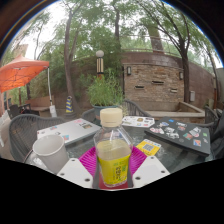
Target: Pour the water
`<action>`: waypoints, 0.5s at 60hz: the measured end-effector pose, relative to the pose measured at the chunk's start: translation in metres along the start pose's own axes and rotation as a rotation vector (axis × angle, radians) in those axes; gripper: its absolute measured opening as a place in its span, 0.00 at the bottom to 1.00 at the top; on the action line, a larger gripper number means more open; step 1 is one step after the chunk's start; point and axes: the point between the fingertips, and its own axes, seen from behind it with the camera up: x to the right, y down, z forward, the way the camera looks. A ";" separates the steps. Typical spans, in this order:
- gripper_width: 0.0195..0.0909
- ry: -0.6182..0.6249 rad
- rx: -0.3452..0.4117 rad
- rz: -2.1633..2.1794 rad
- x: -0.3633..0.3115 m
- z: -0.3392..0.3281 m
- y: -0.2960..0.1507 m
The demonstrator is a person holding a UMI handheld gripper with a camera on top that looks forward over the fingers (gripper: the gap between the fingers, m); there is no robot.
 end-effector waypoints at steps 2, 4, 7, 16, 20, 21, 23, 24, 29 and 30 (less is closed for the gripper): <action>0.28 -0.008 0.014 -0.003 -0.001 -0.004 0.004; 0.28 -0.017 0.022 0.004 -0.001 -0.005 0.005; 0.28 -0.034 0.023 -0.002 0.000 -0.004 0.005; 0.66 -0.049 -0.112 0.017 -0.002 -0.006 0.023; 0.92 -0.063 -0.214 0.027 -0.005 -0.014 0.039; 0.90 -0.060 -0.228 0.026 -0.005 -0.018 0.039; 0.88 -0.050 -0.240 0.019 -0.004 -0.027 0.036; 0.88 -0.044 -0.238 0.015 -0.005 -0.031 0.033; 0.88 -0.031 -0.247 0.014 -0.011 -0.060 0.018; 0.89 -0.028 -0.250 0.016 -0.013 -0.066 0.015</action>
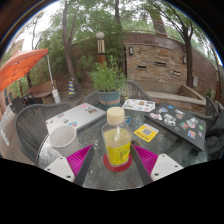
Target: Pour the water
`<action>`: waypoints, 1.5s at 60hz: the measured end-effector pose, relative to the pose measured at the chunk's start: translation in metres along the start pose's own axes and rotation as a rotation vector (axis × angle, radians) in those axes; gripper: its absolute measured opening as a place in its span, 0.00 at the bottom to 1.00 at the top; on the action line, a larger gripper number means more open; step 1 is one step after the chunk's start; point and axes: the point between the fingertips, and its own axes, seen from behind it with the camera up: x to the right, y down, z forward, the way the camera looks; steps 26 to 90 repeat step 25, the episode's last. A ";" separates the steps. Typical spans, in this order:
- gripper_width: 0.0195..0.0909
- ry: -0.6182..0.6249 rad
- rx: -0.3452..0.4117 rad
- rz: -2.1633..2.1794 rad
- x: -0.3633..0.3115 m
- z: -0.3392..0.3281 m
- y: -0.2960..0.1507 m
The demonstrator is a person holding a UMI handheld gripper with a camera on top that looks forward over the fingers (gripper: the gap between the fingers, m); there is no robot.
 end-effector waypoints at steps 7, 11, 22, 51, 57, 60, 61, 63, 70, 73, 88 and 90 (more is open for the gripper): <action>0.89 0.061 0.000 0.014 -0.011 -0.050 -0.021; 0.89 0.089 0.010 0.009 -0.029 -0.087 -0.036; 0.90 0.207 0.040 -0.019 -0.091 -0.182 -0.069; 0.90 0.233 0.041 -0.004 -0.109 -0.205 -0.074; 0.90 0.233 0.041 -0.004 -0.109 -0.205 -0.074; 0.90 0.233 0.041 -0.004 -0.109 -0.205 -0.074; 0.90 0.233 0.041 -0.004 -0.109 -0.205 -0.074; 0.90 0.233 0.041 -0.004 -0.109 -0.205 -0.074; 0.90 0.233 0.041 -0.004 -0.109 -0.205 -0.074; 0.90 0.233 0.041 -0.004 -0.109 -0.205 -0.074; 0.90 0.233 0.041 -0.004 -0.109 -0.205 -0.074; 0.90 0.233 0.041 -0.004 -0.109 -0.205 -0.074</action>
